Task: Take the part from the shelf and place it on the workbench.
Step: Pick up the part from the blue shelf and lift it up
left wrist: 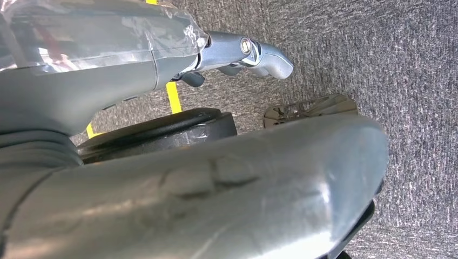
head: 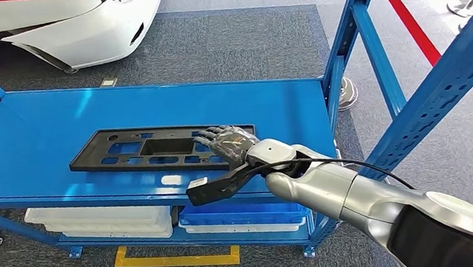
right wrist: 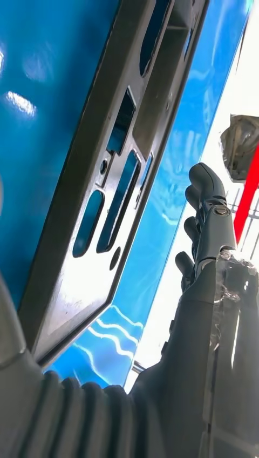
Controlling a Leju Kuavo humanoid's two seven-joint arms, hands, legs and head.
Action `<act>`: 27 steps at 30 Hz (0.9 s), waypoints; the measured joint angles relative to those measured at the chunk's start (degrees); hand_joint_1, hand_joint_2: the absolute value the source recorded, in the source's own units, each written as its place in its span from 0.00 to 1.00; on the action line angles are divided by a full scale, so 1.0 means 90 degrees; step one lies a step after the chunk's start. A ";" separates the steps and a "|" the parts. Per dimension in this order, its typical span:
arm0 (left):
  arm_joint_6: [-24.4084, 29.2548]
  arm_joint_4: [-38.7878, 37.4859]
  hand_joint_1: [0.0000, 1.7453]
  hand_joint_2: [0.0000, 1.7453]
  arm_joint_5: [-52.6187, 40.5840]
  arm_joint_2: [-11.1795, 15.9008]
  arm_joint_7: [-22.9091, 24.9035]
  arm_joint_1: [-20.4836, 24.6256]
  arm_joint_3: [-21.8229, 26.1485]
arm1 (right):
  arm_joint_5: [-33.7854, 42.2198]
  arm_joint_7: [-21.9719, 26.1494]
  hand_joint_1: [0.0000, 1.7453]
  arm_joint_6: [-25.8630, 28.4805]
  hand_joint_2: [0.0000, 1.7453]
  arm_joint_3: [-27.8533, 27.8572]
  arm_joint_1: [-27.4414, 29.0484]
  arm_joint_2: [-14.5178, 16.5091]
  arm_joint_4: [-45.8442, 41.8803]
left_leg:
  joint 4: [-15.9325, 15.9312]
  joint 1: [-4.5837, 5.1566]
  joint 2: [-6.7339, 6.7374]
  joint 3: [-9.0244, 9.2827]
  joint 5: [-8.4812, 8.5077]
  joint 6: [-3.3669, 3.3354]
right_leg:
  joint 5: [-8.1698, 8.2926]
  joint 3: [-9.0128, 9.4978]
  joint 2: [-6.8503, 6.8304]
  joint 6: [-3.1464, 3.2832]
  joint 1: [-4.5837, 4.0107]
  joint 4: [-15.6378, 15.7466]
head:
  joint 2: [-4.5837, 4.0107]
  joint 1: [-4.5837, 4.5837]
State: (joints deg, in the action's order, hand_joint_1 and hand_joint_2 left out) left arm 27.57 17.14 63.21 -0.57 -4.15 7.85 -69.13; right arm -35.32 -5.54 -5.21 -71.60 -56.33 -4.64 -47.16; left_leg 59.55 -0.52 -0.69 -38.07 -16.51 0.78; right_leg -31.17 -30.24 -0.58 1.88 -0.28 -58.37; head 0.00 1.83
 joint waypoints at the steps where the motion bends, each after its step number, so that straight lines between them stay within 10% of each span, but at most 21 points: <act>1: 0.0000 0.0000 0.00 0.00 -0.0005 0.0000 -0.0001 0.0000 0.0000 | 0.0021 0.0008 0.00 0.0015 1.00 0.0000 0.0000 0.0005 0.0001 | 0.0000 -0.0001 0.0000 0.0000 0.0000 0.0000 | 0.0000 0.0000 0.0000 0.0000 0.0000 0.0000 | 0.0000 0.0001; 27: -0.0193 0.0000 0.00 0.00 -0.0340 -0.0002 0.0097 0.0028 0.0000 | 0.0094 0.0537 0.00 0.0751 1.00 0.0018 0.0150 0.0240 0.0191 | 0.0000 -0.0006 0.0000 0.0003 0.0000 0.0000 | 0.0000 0.0000 0.0000 0.0000 0.0000 0.0000 | 0.0000 -0.0003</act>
State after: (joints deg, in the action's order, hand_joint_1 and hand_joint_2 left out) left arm 25.83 17.14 60.14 -0.59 -3.28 8.10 -69.13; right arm -34.48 -0.71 1.55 -71.45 -54.98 -2.48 -45.44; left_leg 59.55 -0.57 -0.69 -38.05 -16.51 0.78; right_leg -31.17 -30.23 -0.58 1.88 -0.27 -58.36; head 0.00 1.80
